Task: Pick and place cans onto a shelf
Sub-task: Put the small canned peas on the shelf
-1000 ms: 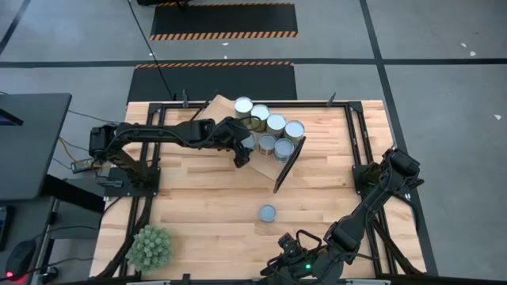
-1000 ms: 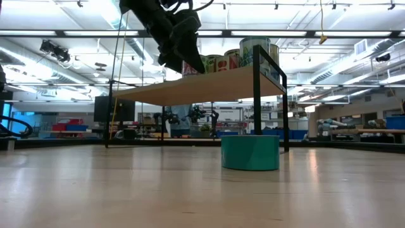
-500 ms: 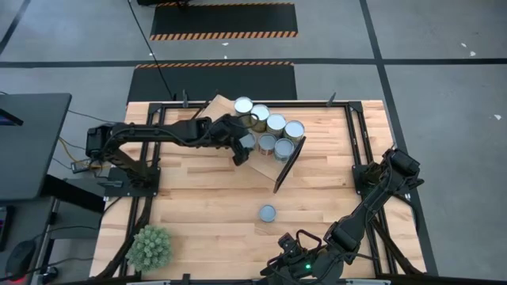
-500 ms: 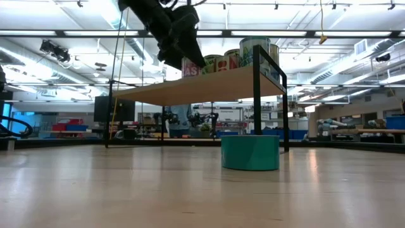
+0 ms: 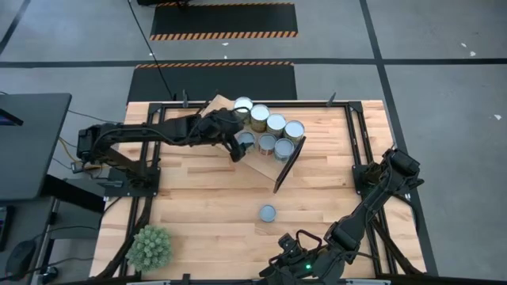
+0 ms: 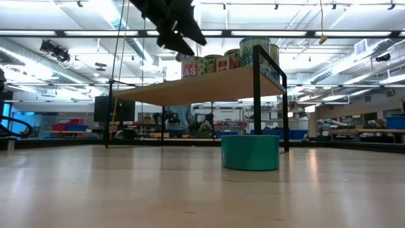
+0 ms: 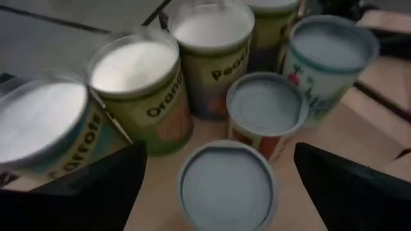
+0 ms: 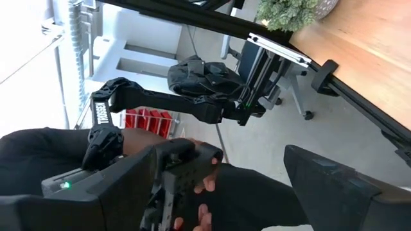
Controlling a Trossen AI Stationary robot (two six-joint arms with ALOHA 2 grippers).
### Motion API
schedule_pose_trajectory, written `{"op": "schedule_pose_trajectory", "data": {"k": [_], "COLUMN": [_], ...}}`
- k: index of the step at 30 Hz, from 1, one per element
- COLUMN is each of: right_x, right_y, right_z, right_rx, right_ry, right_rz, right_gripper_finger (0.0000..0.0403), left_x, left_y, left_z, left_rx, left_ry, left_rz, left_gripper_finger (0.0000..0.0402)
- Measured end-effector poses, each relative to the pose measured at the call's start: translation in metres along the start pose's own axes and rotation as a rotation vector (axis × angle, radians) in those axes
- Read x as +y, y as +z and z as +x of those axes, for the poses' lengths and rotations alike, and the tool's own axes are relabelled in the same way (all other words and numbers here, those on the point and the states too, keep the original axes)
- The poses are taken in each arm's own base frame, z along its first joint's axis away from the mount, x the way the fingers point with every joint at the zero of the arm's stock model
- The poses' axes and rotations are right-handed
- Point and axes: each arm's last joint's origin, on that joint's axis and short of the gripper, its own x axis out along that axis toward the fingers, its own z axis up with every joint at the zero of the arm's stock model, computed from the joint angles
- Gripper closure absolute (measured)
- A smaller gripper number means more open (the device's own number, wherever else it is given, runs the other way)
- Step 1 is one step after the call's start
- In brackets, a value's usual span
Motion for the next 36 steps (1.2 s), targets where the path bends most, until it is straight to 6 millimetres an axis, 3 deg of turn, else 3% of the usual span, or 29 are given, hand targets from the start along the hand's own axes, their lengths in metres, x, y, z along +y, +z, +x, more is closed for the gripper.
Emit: {"op": "schedule_pose_trajectory", "data": {"k": [5, 17, 24, 36], "right_x": [0.001, 0.002, 0.003, 0.003], "right_y": [0.0, 0.0, 0.0, 0.0], "right_z": [0.0, 0.0, 0.0, 0.0], "right_rx": [-0.001, -0.003, -0.003, -0.003], "right_ry": [0.008, 0.024, 0.024, 0.025], "right_rz": [0.006, 0.014, 0.015, 0.015], "right_gripper_finger": [0.0055, 0.0055, 0.0055, 0.0055], "left_x": [0.001, 0.0, -0.015, -0.044], "left_y": [0.009, 0.006, 0.005, -0.001], "left_z": [-0.013, -0.031, -0.039, -0.045], "left_rx": [-0.073, -0.036, -0.03, -0.002], "left_ry": [-0.025, -0.128, -0.354, -0.442], "left_rz": [-0.036, 0.058, 0.101, 0.112], "left_gripper_finger": [0.0001, 0.0001, 0.0001, 0.0001]}}
